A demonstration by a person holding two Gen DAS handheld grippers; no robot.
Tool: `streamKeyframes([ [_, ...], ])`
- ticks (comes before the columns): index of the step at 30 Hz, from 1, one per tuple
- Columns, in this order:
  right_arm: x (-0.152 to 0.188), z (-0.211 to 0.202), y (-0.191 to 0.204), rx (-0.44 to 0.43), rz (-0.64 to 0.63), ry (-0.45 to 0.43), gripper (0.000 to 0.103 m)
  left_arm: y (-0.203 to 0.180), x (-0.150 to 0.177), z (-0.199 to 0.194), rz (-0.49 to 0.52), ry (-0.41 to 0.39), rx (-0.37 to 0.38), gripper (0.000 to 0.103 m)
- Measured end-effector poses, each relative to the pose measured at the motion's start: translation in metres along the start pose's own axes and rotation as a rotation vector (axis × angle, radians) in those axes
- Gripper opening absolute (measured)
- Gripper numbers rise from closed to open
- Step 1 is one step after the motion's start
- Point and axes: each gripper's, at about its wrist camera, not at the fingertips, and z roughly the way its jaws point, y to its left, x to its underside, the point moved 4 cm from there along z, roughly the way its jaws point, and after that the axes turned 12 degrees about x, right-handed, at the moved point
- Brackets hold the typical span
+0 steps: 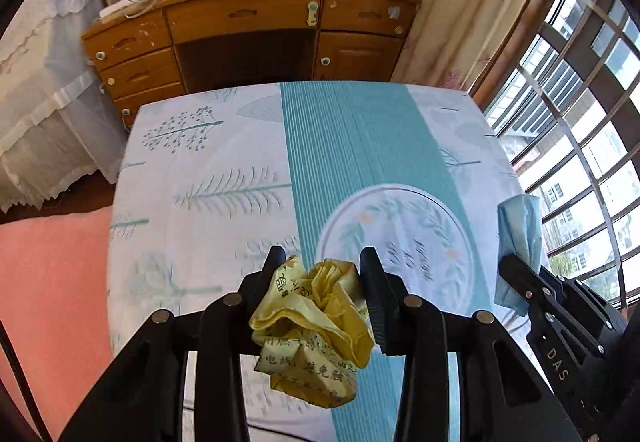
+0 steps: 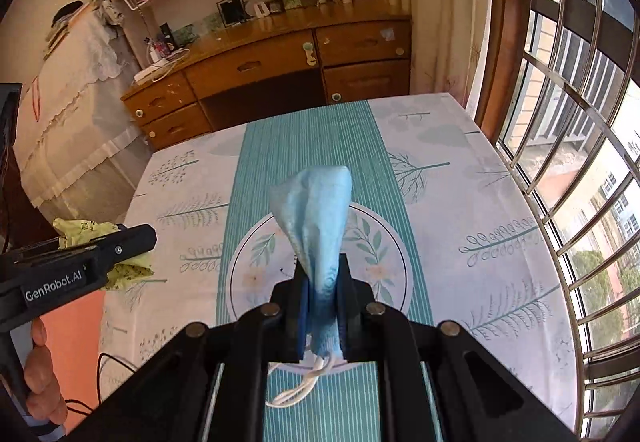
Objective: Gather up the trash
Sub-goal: 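Carry the yellow paper and blue mask with both grippers over the bin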
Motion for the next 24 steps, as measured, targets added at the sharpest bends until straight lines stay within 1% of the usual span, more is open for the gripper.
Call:
streamKeyframes([
  [3, 0.021, -0.036, -0.015, -0.052, -0.035, -0.038, 0.011, -0.031, 0.035, -0.035, -0.011, -0.043, -0.029, 0.036],
  [8, 0.067, -0.093, -0.051, -0.145, -0.090, -0.081, 0.011, -0.086, 0.098, -0.087, -0.020, -0.110, -0.081, 0.037],
  [10, 0.086, -0.111, -0.065, -0.165, -0.115, -0.086, 0.011, -0.112, 0.127, -0.107, -0.016, -0.139, -0.107, 0.037],
  [13, 0.117, -0.133, -0.086, -0.189, -0.149, -0.073, 0.011, -0.147, 0.167, -0.126, -0.016, -0.155, -0.124, 0.037],
  [15, 0.139, -0.144, -0.100, -0.200, -0.165, -0.047, 0.011, -0.165, 0.191, -0.135, -0.017, -0.153, -0.130, 0.037],
  [18, 0.167, -0.155, -0.115, -0.217, -0.173, -0.003, 0.011, -0.188, 0.226, -0.145, -0.021, -0.129, -0.137, 0.037],
  [20, 0.184, -0.160, -0.122, -0.228, -0.173, 0.029, 0.011, -0.201, 0.250, -0.150, -0.023, -0.102, -0.141, 0.037],
  [24, 0.215, -0.166, -0.137, -0.248, -0.156, 0.083, 0.011, -0.217, 0.282, -0.151, -0.021, -0.046, -0.148, 0.037],
])
